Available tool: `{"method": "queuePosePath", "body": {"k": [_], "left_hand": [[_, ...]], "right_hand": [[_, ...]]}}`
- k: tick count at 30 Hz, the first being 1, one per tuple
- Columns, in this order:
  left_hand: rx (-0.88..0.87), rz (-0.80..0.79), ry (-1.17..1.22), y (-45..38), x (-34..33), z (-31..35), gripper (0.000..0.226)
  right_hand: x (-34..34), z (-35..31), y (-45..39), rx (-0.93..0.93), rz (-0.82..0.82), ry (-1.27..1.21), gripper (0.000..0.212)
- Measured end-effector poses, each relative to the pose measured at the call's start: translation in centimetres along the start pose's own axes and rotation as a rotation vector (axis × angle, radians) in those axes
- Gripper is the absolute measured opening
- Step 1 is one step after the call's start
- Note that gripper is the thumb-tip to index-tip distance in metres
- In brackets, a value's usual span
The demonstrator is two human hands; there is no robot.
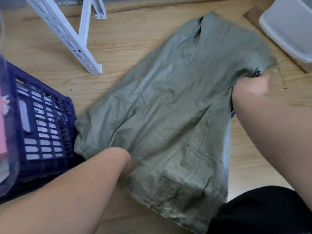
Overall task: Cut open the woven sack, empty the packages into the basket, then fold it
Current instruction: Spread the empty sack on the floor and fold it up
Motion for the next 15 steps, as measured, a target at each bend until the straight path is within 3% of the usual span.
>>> {"method": "queuePosePath", "body": {"k": [3,4,6,9,12,15], "left_hand": [[0.075,0.539,0.603,-0.8,2.3,1.0,0.030],[0.046,0.625,0.892,-0.6,3.6,2.3,0.038],[-0.092,0.547,1.362,0.7,5.5,5.6,0.075],[-0.106,0.503,1.533,2.3,6.4,9.7,0.124],[0.101,0.616,1.613,2.3,5.5,10.5,0.126],[0.258,0.556,1.742,1.6,4.2,9.2,0.109]], "right_hand": [[-0.5,-1.2,1.9,0.071,-0.060,0.031,0.034],[-0.7,-1.9,2.8,0.077,-0.102,0.036,0.035],[-1.4,-3.3,4.8,0.098,-0.200,0.038,0.037],[-2.5,-6.2,9.1,0.119,-0.424,0.031,0.034],[-3.1,-8.1,11.2,0.096,-0.514,-0.039,0.033],[-3.1,-9.1,11.1,0.099,-0.561,-0.171,0.026]]}}
Point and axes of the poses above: each hand's wrist, its own y-axis away from the middle knuckle, its own x-axis out of the back of the hand, z = x × y, the point moved 2 cm from there along -y, towards the middle knuckle, and after that the axes turned 14 degrees about z, right-handed, at the moved point
